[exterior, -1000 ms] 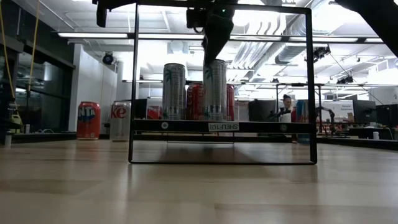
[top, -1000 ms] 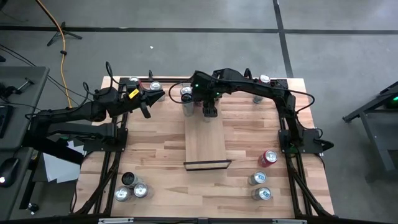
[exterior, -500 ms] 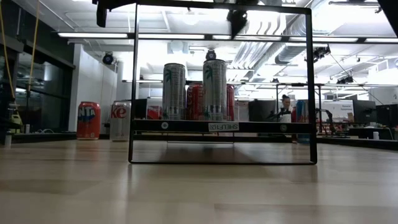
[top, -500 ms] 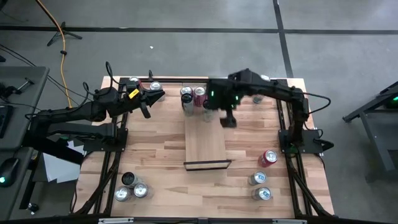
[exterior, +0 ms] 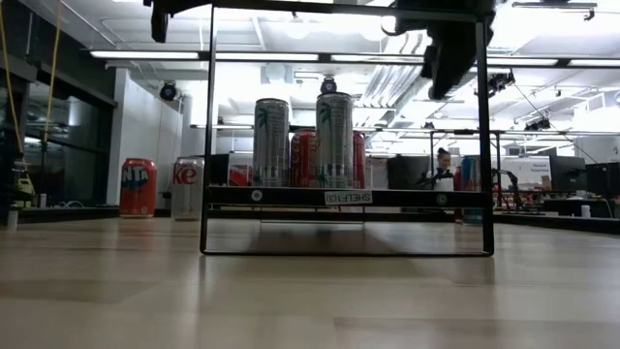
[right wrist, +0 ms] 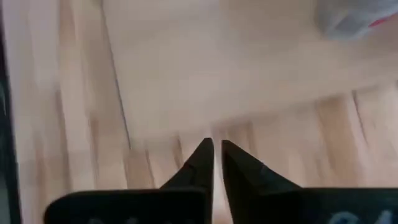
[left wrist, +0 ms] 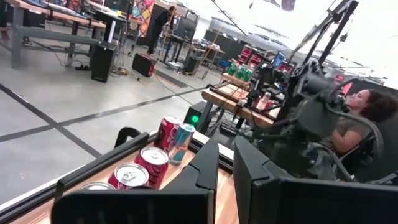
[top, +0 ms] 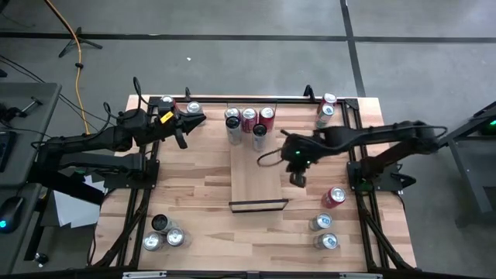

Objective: Place canned beverage on shelf
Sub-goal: Put the black soda can on the shelf aligned with the other black soda can

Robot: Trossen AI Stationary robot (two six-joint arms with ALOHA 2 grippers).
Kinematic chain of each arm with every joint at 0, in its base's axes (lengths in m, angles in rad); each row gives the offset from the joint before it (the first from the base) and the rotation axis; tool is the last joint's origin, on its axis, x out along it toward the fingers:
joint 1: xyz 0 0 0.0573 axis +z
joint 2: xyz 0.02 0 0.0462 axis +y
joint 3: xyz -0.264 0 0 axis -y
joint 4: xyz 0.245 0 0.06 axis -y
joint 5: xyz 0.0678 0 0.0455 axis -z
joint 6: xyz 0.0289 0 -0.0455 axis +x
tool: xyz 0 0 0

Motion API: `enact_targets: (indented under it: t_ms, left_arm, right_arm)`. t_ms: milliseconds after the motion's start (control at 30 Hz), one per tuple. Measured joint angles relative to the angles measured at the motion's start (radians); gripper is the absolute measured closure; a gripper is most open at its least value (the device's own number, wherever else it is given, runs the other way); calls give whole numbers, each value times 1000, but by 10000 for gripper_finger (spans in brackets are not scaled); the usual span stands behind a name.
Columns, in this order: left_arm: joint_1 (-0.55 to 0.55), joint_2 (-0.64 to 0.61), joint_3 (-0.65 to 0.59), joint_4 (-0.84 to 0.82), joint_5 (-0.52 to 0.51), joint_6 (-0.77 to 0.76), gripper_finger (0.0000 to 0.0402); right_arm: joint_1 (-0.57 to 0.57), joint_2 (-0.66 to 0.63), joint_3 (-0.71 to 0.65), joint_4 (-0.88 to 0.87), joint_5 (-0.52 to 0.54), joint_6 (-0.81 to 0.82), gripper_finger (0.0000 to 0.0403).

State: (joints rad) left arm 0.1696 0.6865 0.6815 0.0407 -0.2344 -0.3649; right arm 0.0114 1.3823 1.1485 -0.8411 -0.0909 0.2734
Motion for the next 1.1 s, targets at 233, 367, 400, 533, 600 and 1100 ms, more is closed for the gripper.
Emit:
enact_targets:
  t_ms: [233,367,400,533,600,1100]
  left_arm:
    - [0,0,0,0,0,0,398]
    - [0,0,0,4,0,-1,398]
    - [0,0,0,5,0,0,398]
    - [0,0,0,5,0,0,398]
    - [0,0,0,5,0,0,398]
    - [0,1,0,8,-3,0,398]
  right_arm:
    - [-14,-88,-245,479,248,220,391]
    - [-14,-44,-285,637,292,211,396]
    - [-16,-33,-289,660,293,194,397]
    - [-24,1,-288,729,304,124,400]
    - [-30,6,-287,739,315,118,402]
    - [-96,56,-286,758,343,-5,403]
